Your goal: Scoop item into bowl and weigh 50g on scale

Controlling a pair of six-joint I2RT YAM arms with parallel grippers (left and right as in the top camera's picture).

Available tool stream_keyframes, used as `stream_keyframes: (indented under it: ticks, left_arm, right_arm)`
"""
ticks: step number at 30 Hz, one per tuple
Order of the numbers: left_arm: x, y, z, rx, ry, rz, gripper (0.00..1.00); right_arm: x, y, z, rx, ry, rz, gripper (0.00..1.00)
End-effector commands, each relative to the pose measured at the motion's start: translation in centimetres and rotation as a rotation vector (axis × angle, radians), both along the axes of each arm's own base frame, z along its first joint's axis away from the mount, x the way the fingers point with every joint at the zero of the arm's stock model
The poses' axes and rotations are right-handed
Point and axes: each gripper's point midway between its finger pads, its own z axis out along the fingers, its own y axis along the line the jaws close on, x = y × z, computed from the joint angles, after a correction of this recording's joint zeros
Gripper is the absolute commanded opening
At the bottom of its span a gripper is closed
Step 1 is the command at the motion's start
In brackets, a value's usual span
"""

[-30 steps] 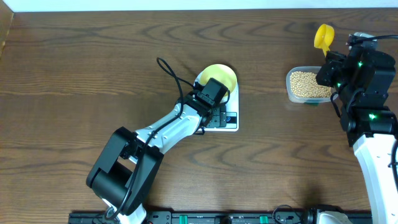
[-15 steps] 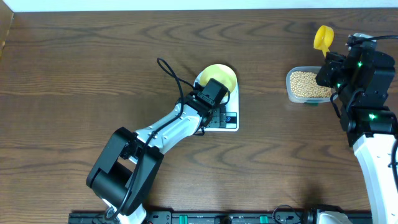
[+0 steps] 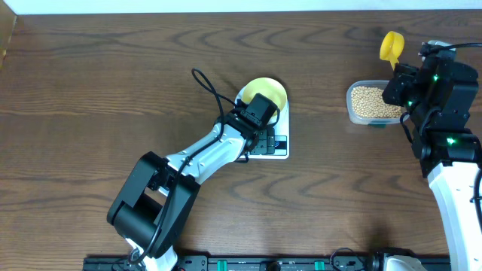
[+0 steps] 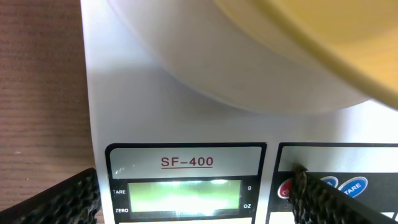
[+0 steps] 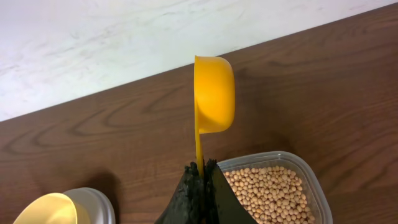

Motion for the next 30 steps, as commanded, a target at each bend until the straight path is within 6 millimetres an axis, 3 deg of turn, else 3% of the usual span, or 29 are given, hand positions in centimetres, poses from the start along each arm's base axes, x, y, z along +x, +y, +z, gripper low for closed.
stream_keyframes:
  ticks: [1,22,30]
  left_arm:
    - [-1.9,2.2,-4.1,0.121,0.092,-0.007,0.96]
    - [-2.2,4.4,-4.0,0.233,0.088,0.017,0.96]
    - [-2.2,4.4,-4.0,0.232,0.086,0.016,0.96]
  right_arm:
    - [0.1,-0.2,0.4,-0.013,-0.009,0.001,0.01]
    - [-0.1,-0.2,0.0,-0.011,0.012,0.001,0.01]
    - [-0.1,-0.2,0.0,-0.011,0.012,0.001,0.01]
